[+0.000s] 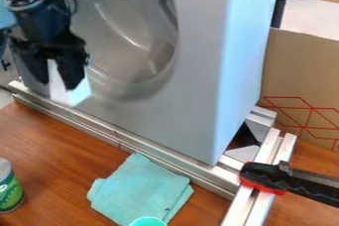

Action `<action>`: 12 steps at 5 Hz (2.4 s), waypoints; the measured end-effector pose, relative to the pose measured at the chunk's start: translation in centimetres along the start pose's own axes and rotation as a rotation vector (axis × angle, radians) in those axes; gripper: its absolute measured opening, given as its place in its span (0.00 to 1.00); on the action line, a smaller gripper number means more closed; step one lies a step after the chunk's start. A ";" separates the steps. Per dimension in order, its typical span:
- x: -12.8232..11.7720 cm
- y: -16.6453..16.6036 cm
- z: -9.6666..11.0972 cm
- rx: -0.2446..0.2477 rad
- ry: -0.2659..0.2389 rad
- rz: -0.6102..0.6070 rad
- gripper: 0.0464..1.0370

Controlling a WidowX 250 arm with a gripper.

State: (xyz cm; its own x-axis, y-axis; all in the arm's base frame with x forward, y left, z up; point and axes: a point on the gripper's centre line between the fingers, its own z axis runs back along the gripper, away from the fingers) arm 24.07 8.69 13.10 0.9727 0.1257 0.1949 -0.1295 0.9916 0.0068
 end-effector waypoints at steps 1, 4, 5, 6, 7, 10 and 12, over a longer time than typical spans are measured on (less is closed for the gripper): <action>-5.1 -1.7 -1.3 0.020 0.091 -0.131 0.62; -9.9 -3.8 -5.6 -0.006 0.073 -0.318 0.62; -10.3 -3.4 -6.9 -0.005 0.077 -0.347 0.62; -11.7 -2.0 -6.9 0.010 0.082 -0.333 0.62; -12.4 -1.7 -7.3 0.013 0.087 -0.348 0.62; -11.2 0.8 -9.8 -0.062 0.011 -0.239 0.62; -10.7 -0.1 -10.7 -0.098 0.045 -0.310 0.62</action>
State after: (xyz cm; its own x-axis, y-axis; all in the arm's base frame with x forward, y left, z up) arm 15.69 7.58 0.56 0.9708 -0.1834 0.1545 0.1910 0.9809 -0.0356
